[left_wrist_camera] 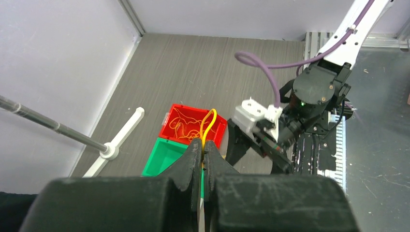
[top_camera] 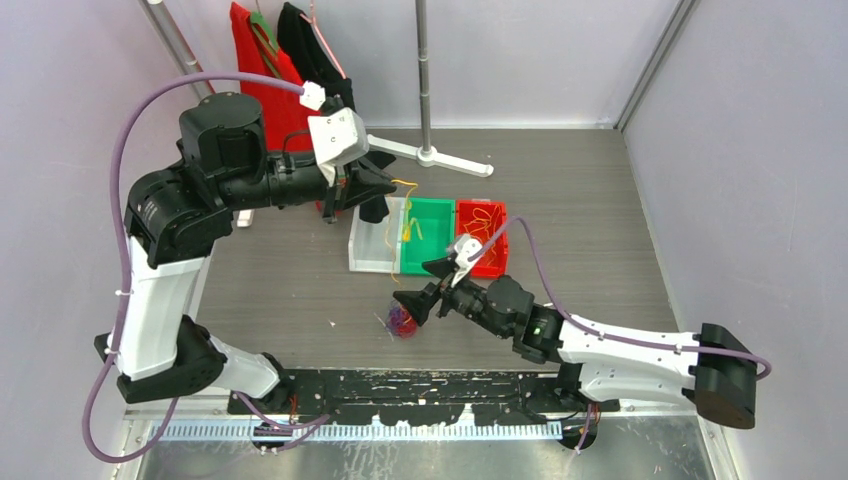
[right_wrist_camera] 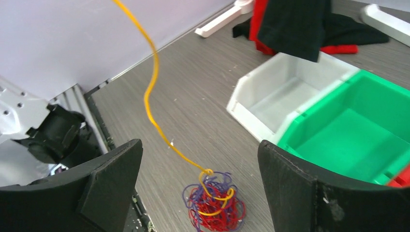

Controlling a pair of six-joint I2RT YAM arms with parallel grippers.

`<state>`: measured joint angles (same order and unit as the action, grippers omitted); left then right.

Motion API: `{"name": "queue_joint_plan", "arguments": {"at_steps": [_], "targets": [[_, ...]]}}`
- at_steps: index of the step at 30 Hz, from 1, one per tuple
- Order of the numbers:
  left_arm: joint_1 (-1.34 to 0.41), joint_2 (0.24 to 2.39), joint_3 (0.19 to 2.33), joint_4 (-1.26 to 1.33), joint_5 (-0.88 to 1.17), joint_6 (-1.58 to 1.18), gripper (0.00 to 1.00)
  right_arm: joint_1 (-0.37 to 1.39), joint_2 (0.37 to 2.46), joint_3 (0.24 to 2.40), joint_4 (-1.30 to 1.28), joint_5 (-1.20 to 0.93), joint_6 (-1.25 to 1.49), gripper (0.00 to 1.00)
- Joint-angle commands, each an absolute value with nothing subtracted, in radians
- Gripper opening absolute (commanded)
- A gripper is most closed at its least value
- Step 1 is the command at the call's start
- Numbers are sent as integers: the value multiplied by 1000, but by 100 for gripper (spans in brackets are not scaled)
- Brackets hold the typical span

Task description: Untangle the cables

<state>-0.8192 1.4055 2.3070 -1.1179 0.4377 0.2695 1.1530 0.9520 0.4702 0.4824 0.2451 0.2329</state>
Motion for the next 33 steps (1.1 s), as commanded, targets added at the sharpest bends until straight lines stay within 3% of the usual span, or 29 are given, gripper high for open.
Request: {"name": "queue_joint_plan", "arguments": {"at_steps": [1,5,11,24,33], "targets": [[-824,1431,2382,-1087,447,265,0,1157,1033,585,492,91,190,93],[-824,1447,2411,-1104,453,262,0,1157,1139,641,546,133,178,90],[-825,1445,2425,-1100,460,257,0,1157,1290,627,708,217,177,76],[-826,1391,2446,-1028,460,300,0,1157,1604,562,992,201,305,61],[-826,1308,2414,-873,360,433,0,1168,1693,485,1057,207,377,53]]}}
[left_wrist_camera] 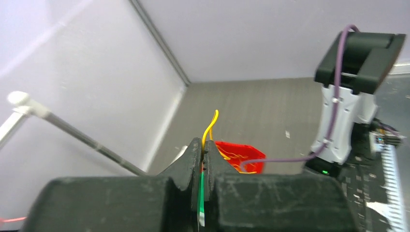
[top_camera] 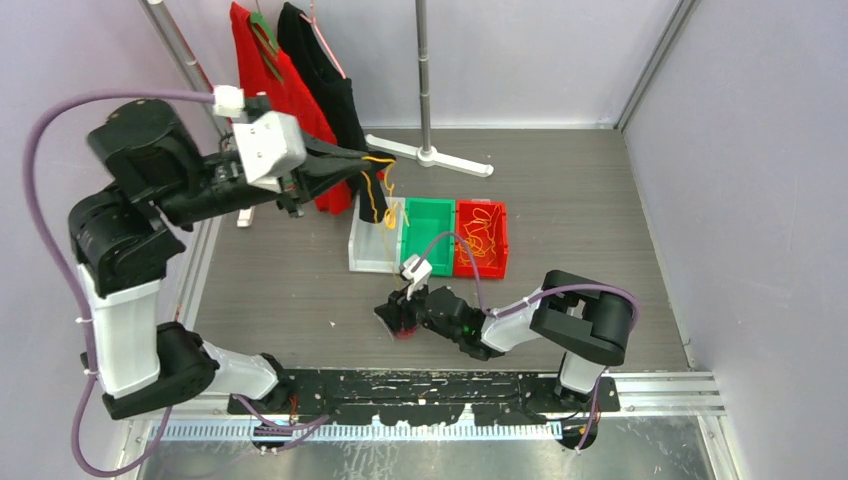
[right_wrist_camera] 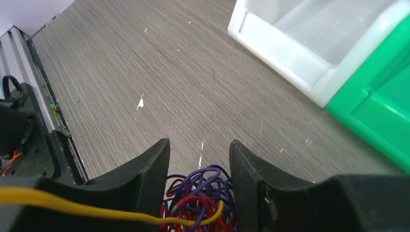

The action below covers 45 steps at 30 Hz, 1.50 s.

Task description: Untangle the cables

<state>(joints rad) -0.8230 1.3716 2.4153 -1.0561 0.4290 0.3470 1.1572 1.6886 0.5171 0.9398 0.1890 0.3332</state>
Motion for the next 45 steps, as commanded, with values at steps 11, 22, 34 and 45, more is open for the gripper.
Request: {"name": "queue_joint_plan", "arguments": {"at_steps": [11,22,34,45], "targets": [[-825,1278,2446,-670,276,518,0,1181,1654,443,968,239,362,48],[-826,1176,2286,-760,384,446,0,1190,1341,471,761,288,291,81],[-826,1151,2084,-843,593,390,0,1190,954,581,550,275,158,85],[-828,1242,2028,-746,667,380,0,1190,802,475,495,605,133,80]]}}
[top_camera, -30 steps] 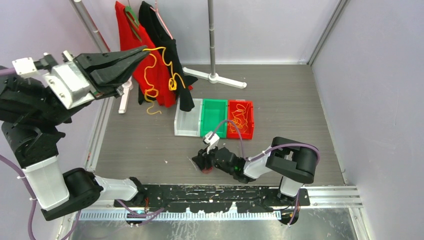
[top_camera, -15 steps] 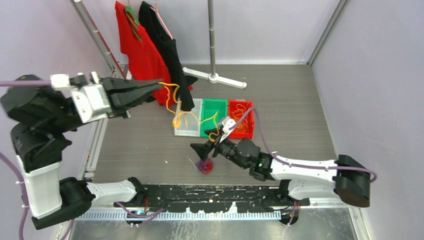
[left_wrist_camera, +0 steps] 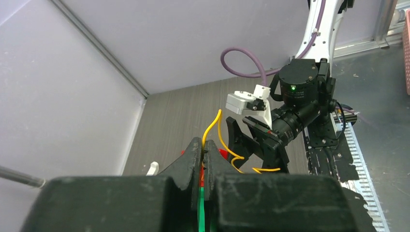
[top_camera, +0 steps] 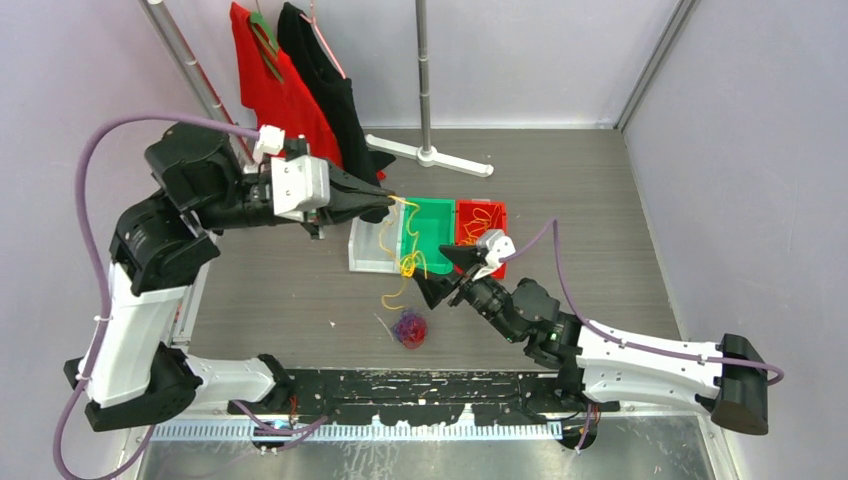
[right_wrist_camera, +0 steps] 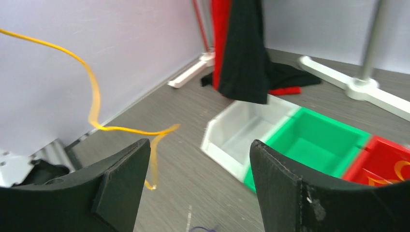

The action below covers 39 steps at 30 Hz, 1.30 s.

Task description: Untangle the cables

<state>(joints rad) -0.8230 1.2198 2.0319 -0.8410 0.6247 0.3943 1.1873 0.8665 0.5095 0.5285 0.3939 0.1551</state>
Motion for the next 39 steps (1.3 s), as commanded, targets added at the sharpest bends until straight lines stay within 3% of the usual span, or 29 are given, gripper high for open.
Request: {"name": "queue_joint_plan", "arguments": {"at_steps": [1,10,19,30,39], "targets": [[-827,1256,2028,-736,665,379,0,1190,789,466,471,671,140,80],[-874,1428,2048,-623,603,422,0,1176,651,406,335,1024,158,79],[-901,1610,2080,-528,523,592,0,1148,517,389,266,1244,133,78],[-900,1756,2007,-374,344,841,0,1122,372,318,186,1284,128,76],[-901,1822,1940,-341,236,819,0,1106,328,303,163,1291,141,73]]}}
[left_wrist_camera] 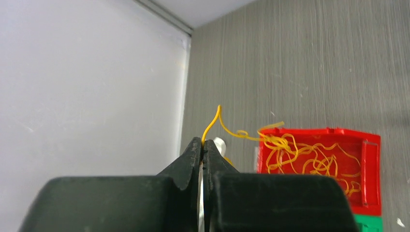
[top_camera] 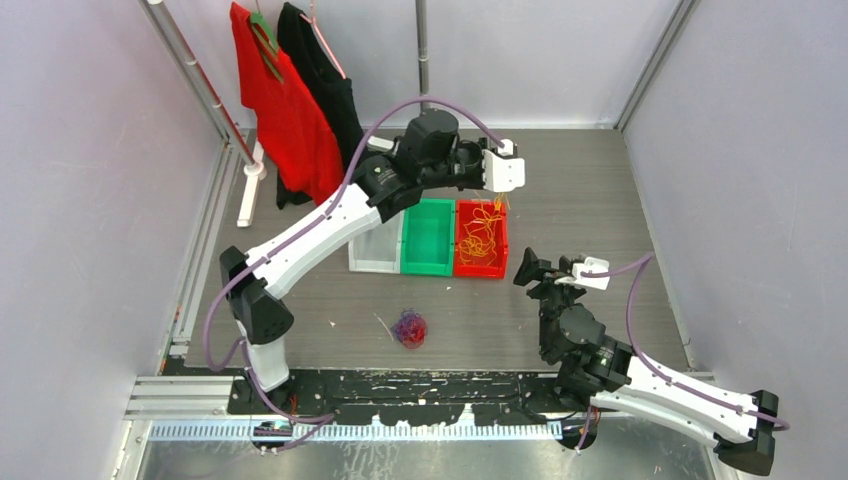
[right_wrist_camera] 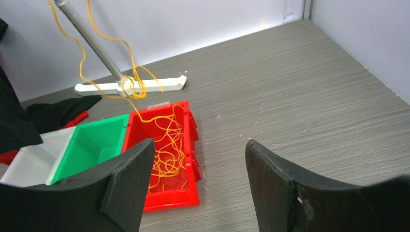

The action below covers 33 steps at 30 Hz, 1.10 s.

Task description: Untangle the cables

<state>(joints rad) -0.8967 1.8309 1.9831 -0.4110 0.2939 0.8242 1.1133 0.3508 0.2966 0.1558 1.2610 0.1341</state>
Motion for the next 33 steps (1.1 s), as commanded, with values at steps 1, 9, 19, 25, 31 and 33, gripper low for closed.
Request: {"name": "queue_joint_plan", "arguments": {"at_steps": [1,9,19,25,31,33], "targets": [[-902,1821,1916,-342,227,807,0,1105,323,302,162,1293,142,73],[-920,1914,1852,-437,25,780,0,1084,291,321,92,1305,215,68],[-928,2061,1947,-516,4,662,0,1063,281,331,3,1336,281,67],[-938,2151,2032,-549,50,547,0,1049,250,326,-2,1344,278,64],[-940,2221,2076,-619,55,481,0,1033,249,323,-9,1338,278,63],[-939,2236,2064,-631,30,478,0,1027,249,323,-9,1330,278,62]]}}
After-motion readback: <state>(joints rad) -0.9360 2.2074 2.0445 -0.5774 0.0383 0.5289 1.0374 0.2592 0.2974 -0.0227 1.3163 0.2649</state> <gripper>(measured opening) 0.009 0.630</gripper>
